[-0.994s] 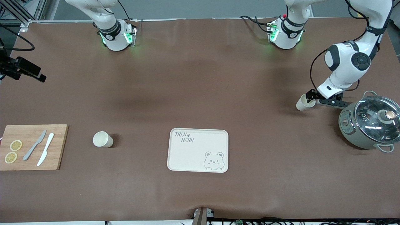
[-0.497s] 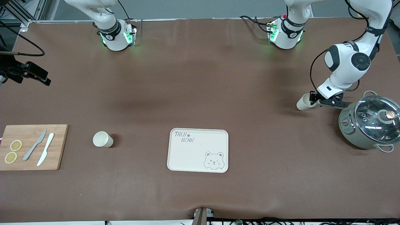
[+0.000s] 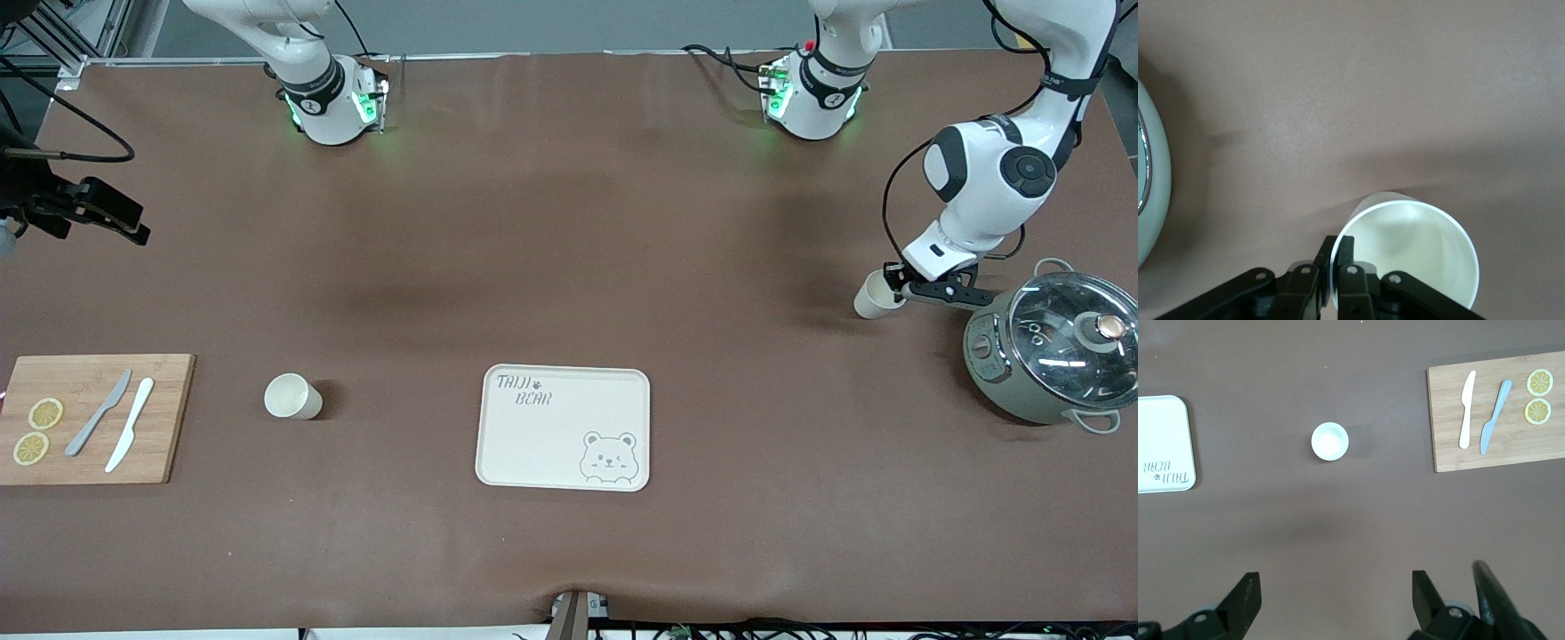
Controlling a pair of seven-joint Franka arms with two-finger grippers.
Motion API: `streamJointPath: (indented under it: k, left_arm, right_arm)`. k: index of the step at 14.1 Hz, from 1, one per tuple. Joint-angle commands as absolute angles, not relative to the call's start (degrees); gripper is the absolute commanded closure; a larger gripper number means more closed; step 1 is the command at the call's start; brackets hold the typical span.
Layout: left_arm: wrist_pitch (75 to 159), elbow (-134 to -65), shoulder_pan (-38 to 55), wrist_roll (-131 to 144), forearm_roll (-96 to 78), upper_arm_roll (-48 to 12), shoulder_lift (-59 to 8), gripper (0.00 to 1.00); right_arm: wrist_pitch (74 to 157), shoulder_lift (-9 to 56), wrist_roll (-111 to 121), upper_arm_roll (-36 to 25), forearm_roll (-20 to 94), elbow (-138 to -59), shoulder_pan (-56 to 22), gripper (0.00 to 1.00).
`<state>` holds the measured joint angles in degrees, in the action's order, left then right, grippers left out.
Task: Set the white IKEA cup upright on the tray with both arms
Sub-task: 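Lower the left gripper onto the cup rim and close it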
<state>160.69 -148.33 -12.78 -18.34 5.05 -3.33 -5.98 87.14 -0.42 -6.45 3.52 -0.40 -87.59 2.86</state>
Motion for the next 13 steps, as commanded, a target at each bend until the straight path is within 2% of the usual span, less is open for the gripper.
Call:
streamJointPath:
  k: [1, 4, 7, 13]
  left_arm:
    - [161.37, -148.45, -13.80, -18.19, 5.54, -3.69, -6.24, 1.00]
    - [161.28, -147.57, -13.54, -17.15, 5.54, -4.04, -5.80, 1.00]
    - [158.83, -144.77, -13.54, -12.85, 4.75, -8.25, -4.92, 1.00]
    - [142.32, -131.25, -13.45, 0.33, 0.70, -20.20, -3.87, 1.00]
  right_arm:
    - [87.28, -0.97, -7.03, 3.69, -1.32, -88.07, 2.37, 0.00]
    - [87.19, -0.97, -6.94, 3.69, -1.32, -88.07, 2.29, 0.00]
    - [87.19, -0.97, -6.50, 3.69, -1.32, -88.07, 2.29, 0.00]
    - [87.10, -0.97, -6.50, 3.69, -1.32, -88.24, 2.20, 0.00]
